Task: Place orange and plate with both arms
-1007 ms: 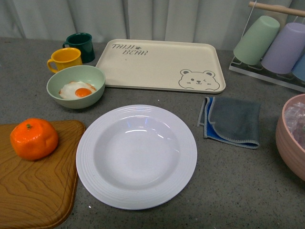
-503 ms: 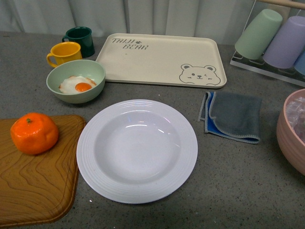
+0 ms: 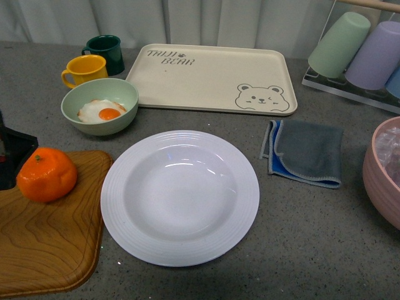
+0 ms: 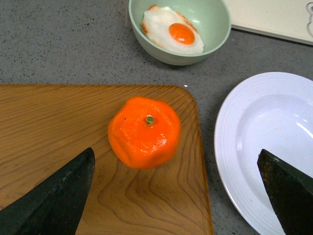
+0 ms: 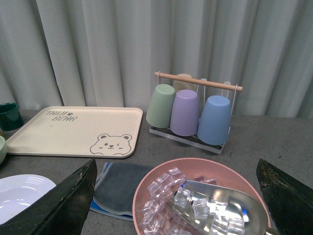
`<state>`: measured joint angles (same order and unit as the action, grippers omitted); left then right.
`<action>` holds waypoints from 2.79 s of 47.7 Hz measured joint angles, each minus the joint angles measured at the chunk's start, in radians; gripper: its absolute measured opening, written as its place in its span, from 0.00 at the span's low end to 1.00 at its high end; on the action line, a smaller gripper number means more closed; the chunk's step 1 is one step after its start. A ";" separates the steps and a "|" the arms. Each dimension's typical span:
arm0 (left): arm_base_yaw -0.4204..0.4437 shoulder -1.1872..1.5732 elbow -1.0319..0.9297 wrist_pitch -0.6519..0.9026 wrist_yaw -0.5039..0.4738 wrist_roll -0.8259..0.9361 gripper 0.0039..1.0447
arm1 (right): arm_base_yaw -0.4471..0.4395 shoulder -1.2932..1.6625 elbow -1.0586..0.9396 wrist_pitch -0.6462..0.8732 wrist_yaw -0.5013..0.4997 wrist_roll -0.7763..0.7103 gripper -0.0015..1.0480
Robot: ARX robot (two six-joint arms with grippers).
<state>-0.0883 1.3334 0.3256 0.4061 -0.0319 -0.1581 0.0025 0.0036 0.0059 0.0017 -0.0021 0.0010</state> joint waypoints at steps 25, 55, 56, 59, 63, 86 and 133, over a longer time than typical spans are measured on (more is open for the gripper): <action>0.040 0.457 0.230 -0.004 0.002 0.021 0.94 | 0.000 0.000 0.000 0.000 0.000 0.000 0.91; 0.006 0.406 0.269 -0.047 0.006 -0.080 0.51 | 0.000 0.000 0.000 0.000 0.000 0.000 0.91; -0.005 0.393 0.267 -0.047 0.003 -0.083 0.51 | 0.000 0.000 0.000 0.000 0.000 0.000 0.91; -0.060 0.348 0.261 -0.055 -0.007 -0.092 0.51 | 0.000 0.000 0.000 0.000 0.000 0.000 0.91; -0.158 0.326 0.254 -0.054 -0.018 -0.109 0.51 | 0.000 0.000 0.000 0.000 0.000 0.000 0.91; -0.394 0.551 0.329 0.035 -0.090 -0.165 0.50 | 0.000 0.000 0.000 0.000 0.000 0.000 0.91; -0.361 0.502 0.103 0.557 -0.356 0.026 0.67 | 0.000 0.000 0.000 0.000 0.000 0.000 0.91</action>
<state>-0.4492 1.8359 0.4282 0.9630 -0.3882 -0.1326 0.0025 0.0036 0.0059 0.0017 -0.0017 0.0013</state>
